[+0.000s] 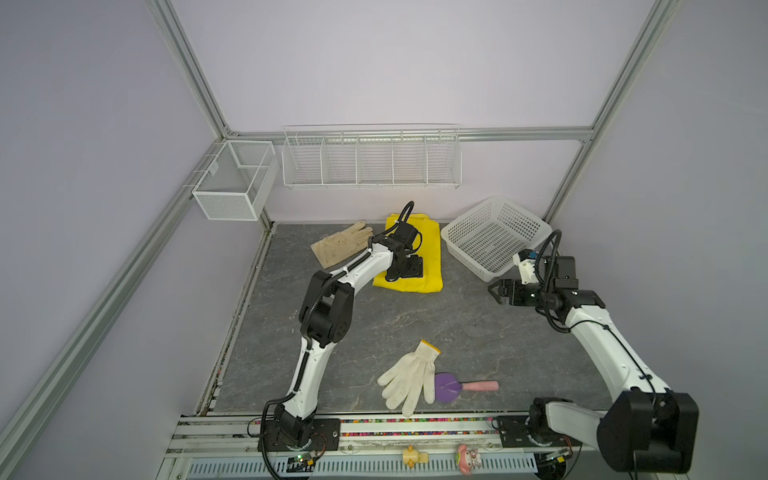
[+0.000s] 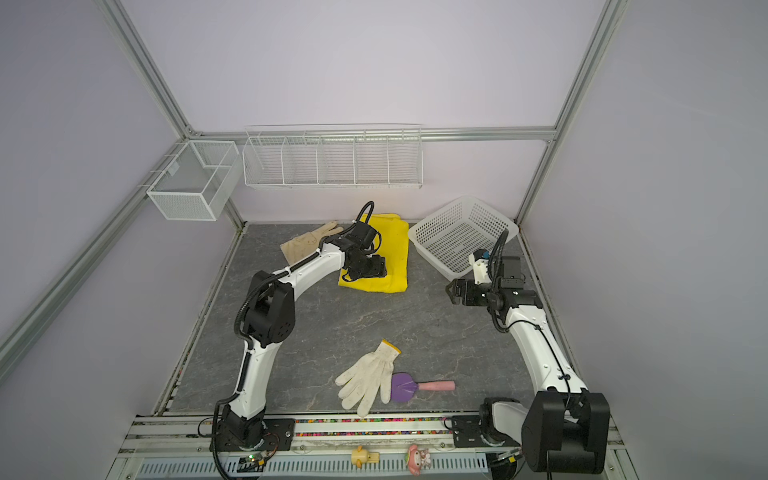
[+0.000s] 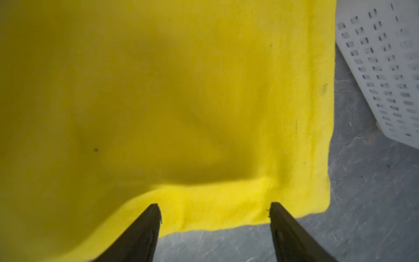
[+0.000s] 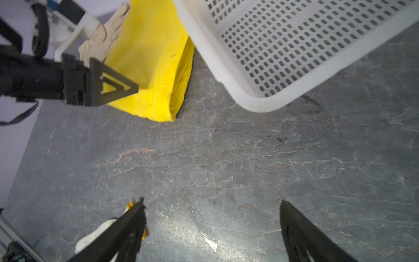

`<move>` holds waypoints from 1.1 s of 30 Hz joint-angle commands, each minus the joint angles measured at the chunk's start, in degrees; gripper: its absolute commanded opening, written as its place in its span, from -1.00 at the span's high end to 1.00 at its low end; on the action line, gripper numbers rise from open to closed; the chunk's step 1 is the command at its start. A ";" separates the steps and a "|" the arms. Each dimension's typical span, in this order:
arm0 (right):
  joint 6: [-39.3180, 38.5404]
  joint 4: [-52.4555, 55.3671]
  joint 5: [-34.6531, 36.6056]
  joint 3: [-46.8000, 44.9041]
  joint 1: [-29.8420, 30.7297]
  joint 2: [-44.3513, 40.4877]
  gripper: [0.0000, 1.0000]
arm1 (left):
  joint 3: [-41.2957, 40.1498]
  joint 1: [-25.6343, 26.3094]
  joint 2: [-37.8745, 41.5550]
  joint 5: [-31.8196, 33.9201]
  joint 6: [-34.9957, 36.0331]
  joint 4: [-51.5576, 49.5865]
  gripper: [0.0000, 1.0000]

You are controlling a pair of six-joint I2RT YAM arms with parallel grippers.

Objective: Fold and stack the trousers
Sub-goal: Move the trousers to the top-center of the table, then reset both arms

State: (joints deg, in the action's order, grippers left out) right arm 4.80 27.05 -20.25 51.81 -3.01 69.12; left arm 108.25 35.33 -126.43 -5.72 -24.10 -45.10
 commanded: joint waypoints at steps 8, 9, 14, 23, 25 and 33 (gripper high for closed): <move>3.01 -21.84 19.59 -8.60 -4.19 1.97 -0.78 | -31.34 -12.32 28.20 3.84 21.62 13.81 -0.77; 2.26 -24.43 21.25 -9.78 -4.34 2.50 -0.77 | -34.49 -14.23 30.46 3.88 22.92 15.87 -0.79; -2.32 -42.69 25.66 -17.59 -4.65 6.03 -0.77 | -50.82 -23.09 38.73 9.57 25.67 31.81 -0.99; -4.54 -55.21 24.69 -23.39 -4.69 10.90 -0.77 | -76.29 -29.87 44.28 13.47 26.01 70.43 -0.99; -4.98 -55.07 23.49 -23.02 -4.69 11.22 -0.77 | -76.86 -30.29 43.57 13.56 25.30 74.06 -0.99; -3.57 -62.68 17.11 -24.58 -2.15 11.97 -0.76 | -83.80 -32.34 39.61 12.68 24.77 91.33 -0.99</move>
State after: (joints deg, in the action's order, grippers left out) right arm 1.45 -29.61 0.40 26.98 -6.28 80.07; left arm 26.65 3.55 -85.38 7.27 0.23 35.68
